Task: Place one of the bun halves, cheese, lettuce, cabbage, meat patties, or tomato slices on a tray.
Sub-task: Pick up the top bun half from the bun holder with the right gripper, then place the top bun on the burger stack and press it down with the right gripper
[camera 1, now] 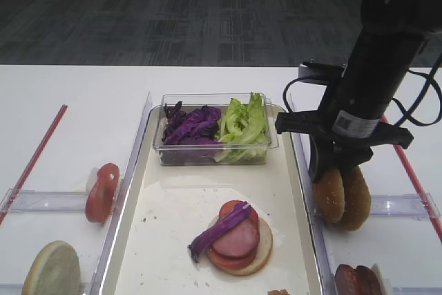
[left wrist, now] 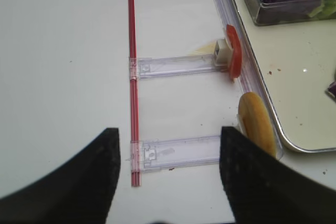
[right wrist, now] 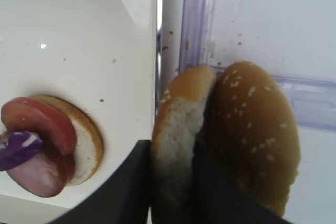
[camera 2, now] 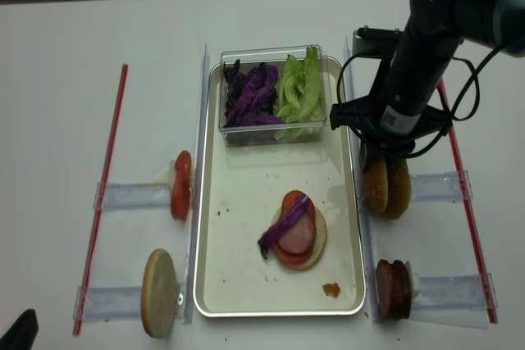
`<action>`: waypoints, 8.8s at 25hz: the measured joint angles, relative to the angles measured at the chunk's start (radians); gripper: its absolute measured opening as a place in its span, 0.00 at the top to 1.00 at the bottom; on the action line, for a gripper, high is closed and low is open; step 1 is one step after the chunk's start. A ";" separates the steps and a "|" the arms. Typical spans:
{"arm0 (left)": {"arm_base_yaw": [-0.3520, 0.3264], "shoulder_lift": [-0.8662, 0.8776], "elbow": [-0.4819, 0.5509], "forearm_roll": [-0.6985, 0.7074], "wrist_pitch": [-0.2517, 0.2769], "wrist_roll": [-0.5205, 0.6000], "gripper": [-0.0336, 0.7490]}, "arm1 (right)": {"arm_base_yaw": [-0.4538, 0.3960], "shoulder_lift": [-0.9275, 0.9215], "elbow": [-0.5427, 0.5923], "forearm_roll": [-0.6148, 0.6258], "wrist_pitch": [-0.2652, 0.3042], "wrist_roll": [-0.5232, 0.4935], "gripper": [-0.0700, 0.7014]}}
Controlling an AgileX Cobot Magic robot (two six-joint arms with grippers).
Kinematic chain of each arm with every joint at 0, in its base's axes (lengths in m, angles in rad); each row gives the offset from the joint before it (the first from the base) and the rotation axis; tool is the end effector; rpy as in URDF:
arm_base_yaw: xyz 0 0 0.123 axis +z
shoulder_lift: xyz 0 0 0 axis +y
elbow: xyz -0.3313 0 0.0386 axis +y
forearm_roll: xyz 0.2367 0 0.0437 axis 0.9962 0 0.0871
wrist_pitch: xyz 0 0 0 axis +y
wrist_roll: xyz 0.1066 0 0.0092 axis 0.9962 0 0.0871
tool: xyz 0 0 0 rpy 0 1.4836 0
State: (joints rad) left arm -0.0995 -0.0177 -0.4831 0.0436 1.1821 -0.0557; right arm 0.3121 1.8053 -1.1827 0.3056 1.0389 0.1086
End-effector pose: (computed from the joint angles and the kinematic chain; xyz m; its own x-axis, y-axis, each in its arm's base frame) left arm -0.0560 0.0099 0.2478 -0.5589 0.0165 -0.8291 0.0441 0.9990 -0.0099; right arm 0.3093 0.1290 0.2304 -0.9972 -0.0537 0.0516 -0.0389 0.9662 0.2547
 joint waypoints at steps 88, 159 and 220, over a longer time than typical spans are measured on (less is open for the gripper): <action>0.000 0.000 0.000 0.000 0.000 0.000 0.45 | 0.000 0.000 -0.116 0.298 0.138 -0.132 0.68; 0.000 0.000 0.000 0.000 0.000 0.000 0.45 | 0.037 -0.047 0.404 1.118 -0.168 -0.850 0.68; 0.000 0.000 0.000 0.000 0.000 0.000 0.45 | 0.037 -0.047 0.393 0.963 -0.229 -0.764 0.37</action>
State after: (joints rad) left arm -0.0995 -0.0177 -0.4831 0.0436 1.1821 -0.0557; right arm 0.3491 1.7586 -0.7897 1.2685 0.8099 -0.6553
